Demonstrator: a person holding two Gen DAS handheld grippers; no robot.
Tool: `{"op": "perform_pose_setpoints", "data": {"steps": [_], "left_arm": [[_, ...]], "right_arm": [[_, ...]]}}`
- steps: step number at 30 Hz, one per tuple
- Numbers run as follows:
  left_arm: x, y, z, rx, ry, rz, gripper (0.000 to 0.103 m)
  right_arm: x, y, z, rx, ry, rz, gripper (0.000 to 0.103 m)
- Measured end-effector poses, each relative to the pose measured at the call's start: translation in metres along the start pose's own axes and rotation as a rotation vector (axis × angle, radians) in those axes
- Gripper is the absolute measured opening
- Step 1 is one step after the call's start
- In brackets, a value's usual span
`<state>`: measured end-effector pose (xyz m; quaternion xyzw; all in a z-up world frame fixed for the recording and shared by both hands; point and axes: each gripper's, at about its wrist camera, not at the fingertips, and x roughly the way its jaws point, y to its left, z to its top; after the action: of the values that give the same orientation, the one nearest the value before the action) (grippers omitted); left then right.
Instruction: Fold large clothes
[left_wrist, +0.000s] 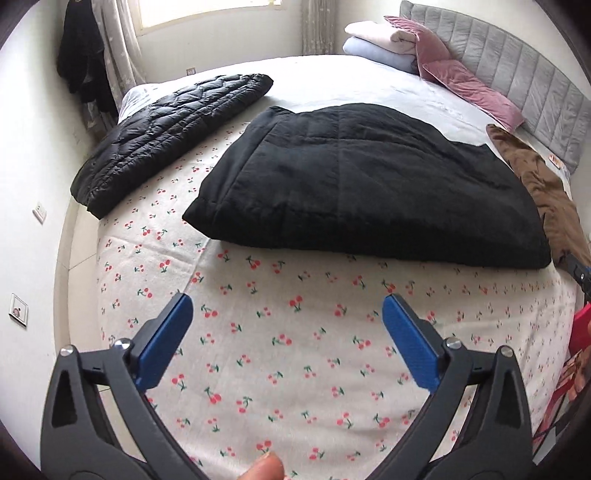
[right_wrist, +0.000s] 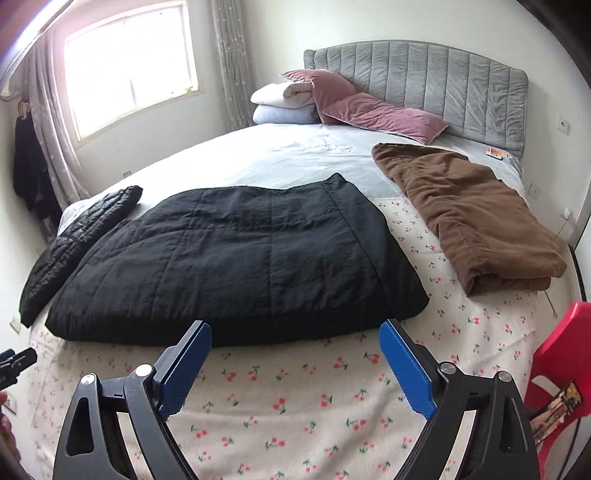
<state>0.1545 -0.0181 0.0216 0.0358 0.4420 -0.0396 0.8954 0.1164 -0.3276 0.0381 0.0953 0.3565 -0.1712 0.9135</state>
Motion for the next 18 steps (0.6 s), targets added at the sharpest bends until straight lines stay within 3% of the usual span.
{"op": "perform_pose_setpoints", "data": {"steps": [2,8,13,18], "left_arm": [[-0.007,-0.015,-0.011,0.03,0.014,0.011,0.102],[-0.014,-0.044,-0.032,0.082,-0.047,0.014,0.102],[0.001,-0.044,-0.044,0.061,-0.005,-0.002,0.102],[0.002,-0.042,-0.045,0.041,-0.017,-0.01,0.102]], "right_arm": [[-0.009,0.01,-0.008,-0.026,0.014,-0.01,0.095],[-0.022,0.031,-0.036,-0.036,0.064,-0.004,0.097],[-0.013,0.048,-0.052,-0.077,0.101,0.008,0.097],[-0.001,0.058,-0.058,-0.11,0.119,-0.001,0.097]]}}
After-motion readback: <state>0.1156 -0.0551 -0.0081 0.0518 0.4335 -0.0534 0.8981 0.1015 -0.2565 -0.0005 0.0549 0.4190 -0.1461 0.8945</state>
